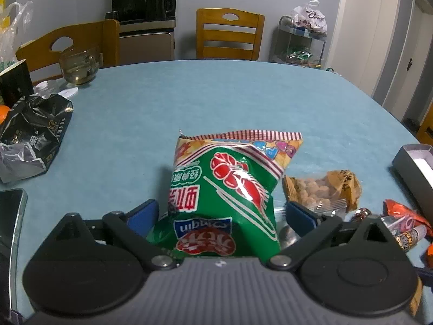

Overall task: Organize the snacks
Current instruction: 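Close the left gripper on the prawn cracker bag while the right gripper grasps the tan pastry, then carry the prawn cracker bag and tan pastry over the grey tray with both grippers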

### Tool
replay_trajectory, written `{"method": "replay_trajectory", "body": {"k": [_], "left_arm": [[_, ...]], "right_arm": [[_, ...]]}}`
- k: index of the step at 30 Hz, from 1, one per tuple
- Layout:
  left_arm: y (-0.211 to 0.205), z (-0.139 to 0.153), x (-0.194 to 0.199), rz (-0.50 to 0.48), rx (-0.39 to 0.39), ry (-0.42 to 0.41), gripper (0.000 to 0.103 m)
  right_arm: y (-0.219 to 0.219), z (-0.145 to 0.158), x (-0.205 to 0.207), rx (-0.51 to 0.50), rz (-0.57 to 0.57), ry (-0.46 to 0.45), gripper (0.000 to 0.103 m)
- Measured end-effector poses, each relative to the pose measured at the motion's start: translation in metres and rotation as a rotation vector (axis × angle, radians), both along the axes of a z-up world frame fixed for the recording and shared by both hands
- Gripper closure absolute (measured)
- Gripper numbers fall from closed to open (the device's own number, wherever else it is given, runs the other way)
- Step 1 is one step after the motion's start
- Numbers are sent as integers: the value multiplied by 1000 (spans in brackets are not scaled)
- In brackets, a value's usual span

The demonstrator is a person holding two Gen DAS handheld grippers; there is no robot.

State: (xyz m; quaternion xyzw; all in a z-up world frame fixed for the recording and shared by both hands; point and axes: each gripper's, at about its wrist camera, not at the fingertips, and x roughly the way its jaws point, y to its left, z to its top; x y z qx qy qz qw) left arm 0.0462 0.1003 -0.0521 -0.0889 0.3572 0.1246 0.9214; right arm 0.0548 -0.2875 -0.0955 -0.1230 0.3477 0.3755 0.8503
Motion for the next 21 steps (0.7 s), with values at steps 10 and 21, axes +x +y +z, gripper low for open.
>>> {"method": "replay_trajectory", "body": {"k": [10, 21], "left_arm": [[2, 3, -2, 1, -2, -24, 26], [1, 16, -17, 10, -6, -89, 36]], "right_arm": [[-3, 4, -8, 6, -4, -30, 55], [-16, 17, -10, 37, -40, -52, 65]]}}
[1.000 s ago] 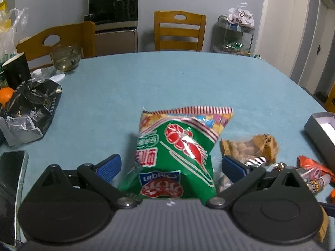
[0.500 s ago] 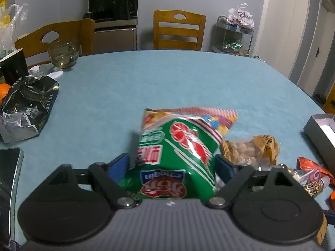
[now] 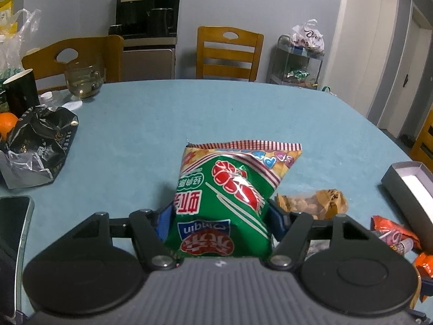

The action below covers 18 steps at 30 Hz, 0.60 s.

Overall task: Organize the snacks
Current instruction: 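Carry the prawn cracker bag and tan pastry over the grey tray with both grippers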

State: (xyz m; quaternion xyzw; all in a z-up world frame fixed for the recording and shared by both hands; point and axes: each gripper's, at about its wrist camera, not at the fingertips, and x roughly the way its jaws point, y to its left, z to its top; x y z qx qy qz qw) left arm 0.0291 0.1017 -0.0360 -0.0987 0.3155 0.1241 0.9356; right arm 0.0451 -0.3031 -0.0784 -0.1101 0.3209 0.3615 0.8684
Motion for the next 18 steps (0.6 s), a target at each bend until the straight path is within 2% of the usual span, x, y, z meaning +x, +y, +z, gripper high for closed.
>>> {"method": "replay_trajectory", "body": {"k": [9, 18], "left_arm": [[-23, 30, -18, 2, 52, -49, 36], [-78, 68, -22, -73, 92, -90, 36]], "right_arm": [[-26, 24, 3, 54, -40, -37, 65], [-57, 42, 16, 104, -85, -62, 65]]}}
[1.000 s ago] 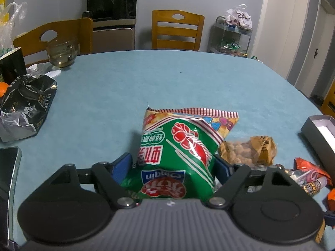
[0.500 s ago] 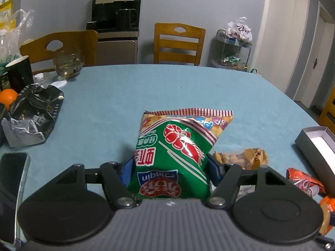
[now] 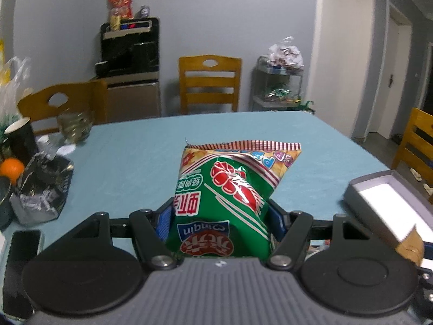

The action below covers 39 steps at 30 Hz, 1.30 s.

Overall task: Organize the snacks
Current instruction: 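Carry the prawn cracker bag and tan pastry over the grey tray with both grippers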

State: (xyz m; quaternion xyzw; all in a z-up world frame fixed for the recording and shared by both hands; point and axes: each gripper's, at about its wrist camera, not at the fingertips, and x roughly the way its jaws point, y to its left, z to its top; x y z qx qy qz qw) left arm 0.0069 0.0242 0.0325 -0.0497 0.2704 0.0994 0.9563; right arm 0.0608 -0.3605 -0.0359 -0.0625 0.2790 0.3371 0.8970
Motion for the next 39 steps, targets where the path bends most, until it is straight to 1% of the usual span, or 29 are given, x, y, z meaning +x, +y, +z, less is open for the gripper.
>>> {"method": "replay_trajectory", "body": {"k": [7, 14, 17, 21, 28, 33, 37, 38, 39], "left_arm": [[-64, 21, 14, -90, 36, 3, 36], [-130, 35, 32, -180, 66, 6, 36], [-160, 40, 41, -216, 67, 9, 36], [-197, 42, 58, -268, 81, 19, 36], [-268, 32, 86, -358, 89, 62, 36], [-314, 12, 115, -402, 100, 103, 36], [-335, -5, 144, -398, 103, 150, 36], [-334, -9, 159, -400, 101, 160, 36], [-341, -12, 166, -405, 99, 171, 36]], "right_arm": [[-32, 11, 12, -2, -82, -44, 65], [-80, 23, 32, -12, -193, -83, 65], [-98, 23, 39, -9, -226, -87, 65], [-118, 16, 48, -13, -258, -75, 65], [-145, -4, 64, -15, -296, -14, 65], [-155, -20, 77, -23, -306, 40, 65], [-156, -31, 83, -40, -305, 74, 65], [-155, -34, 85, -47, -303, 81, 65], [-156, -36, 85, -54, -304, 89, 65]]}}
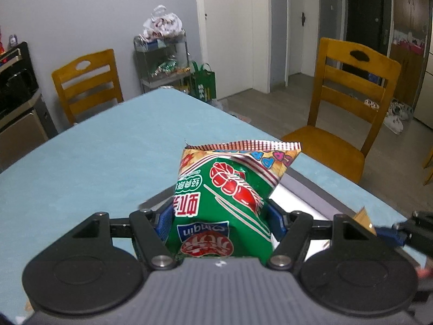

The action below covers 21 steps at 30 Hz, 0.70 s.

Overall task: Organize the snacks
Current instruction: 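Carry the prawn cracker bag and tan pastry over the grey tray with both grippers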

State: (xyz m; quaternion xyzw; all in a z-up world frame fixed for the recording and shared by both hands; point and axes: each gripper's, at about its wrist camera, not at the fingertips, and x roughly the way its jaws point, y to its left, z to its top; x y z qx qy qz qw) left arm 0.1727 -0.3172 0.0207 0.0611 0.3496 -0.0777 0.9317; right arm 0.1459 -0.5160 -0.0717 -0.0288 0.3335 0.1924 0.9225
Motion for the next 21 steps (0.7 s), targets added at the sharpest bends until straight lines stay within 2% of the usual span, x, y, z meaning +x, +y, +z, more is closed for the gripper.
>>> {"method": "replay_trajectory", "body": {"k": [5, 8, 21], "left_arm": [[-13, -8, 35, -29, -23, 34, 36], [-24, -14, 49, -21, -2, 48, 36], [-29, -38, 73, -14, 34, 81, 36]], "right_arm": [[2, -9, 12, -26, -8, 32, 65], [2, -13, 21, -23, -14, 65, 65], [4, -26, 39, -30, -21, 116, 64]]}}
